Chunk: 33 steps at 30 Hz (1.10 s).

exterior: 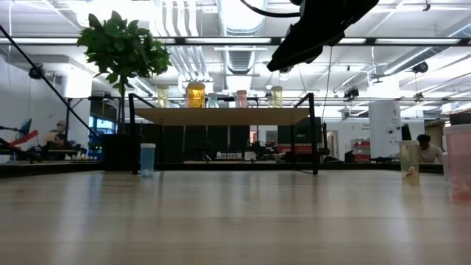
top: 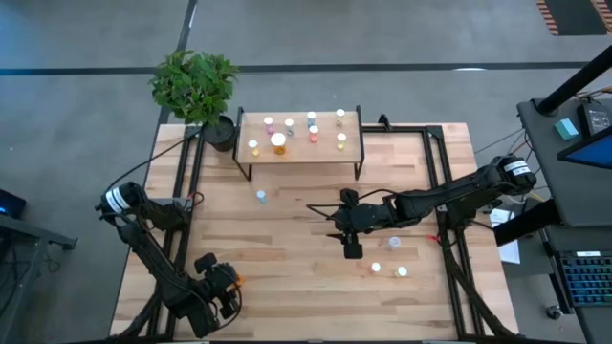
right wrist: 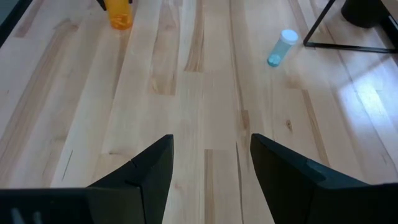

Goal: Pick and place medicine bottles onto shelf by color
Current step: Put the orange pill bottle on the shelf

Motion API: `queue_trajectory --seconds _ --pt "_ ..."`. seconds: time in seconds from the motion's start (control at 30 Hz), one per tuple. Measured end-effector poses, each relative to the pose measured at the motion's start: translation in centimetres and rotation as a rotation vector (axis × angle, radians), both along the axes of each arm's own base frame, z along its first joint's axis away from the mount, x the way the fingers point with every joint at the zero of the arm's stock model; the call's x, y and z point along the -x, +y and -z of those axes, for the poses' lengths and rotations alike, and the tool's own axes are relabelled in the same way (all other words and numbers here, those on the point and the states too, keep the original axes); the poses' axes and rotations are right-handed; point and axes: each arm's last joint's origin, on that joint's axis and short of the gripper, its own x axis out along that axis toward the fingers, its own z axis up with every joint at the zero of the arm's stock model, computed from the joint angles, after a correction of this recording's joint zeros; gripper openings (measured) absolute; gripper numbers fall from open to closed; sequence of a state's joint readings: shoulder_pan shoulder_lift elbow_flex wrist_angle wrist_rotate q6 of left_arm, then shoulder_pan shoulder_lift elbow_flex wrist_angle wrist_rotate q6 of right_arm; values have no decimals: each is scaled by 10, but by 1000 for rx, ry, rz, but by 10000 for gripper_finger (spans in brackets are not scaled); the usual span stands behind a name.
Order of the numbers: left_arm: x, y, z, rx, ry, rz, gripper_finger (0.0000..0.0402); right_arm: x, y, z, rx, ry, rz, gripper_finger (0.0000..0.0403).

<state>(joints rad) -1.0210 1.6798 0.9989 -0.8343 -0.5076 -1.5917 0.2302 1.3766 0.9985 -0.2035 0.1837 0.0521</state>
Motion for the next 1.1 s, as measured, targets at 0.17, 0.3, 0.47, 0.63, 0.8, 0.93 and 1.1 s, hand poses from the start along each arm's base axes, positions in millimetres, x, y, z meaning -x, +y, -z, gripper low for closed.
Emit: queue_trajectory --seconds 0.17,0.3,0.47,0.63,0.8,0.93,1.1 --pt "0 0 -1 11 -7 -1 165 0 0 0 0 0 0 203" --pt "-4 2 -9 42 -26 -15 162 3 -1 2 7 30 0 203" --pt "-26 10 -33 67 -72 -14 162 7 -2 2 28 63 -8 203" --pt "-57 30 -64 37 -115 49 161 8 -3 2 52 61 -28 203" --pt "-81 64 -100 -2 -163 109 161 18 -5 2 63 58 -39 203" --pt "-94 95 -126 7 -187 132 161 34 -9 0 46 36 -30 203" --pt "-112 139 -157 -74 -228 170 161 50 -12 -2 35 -30 -31 203"
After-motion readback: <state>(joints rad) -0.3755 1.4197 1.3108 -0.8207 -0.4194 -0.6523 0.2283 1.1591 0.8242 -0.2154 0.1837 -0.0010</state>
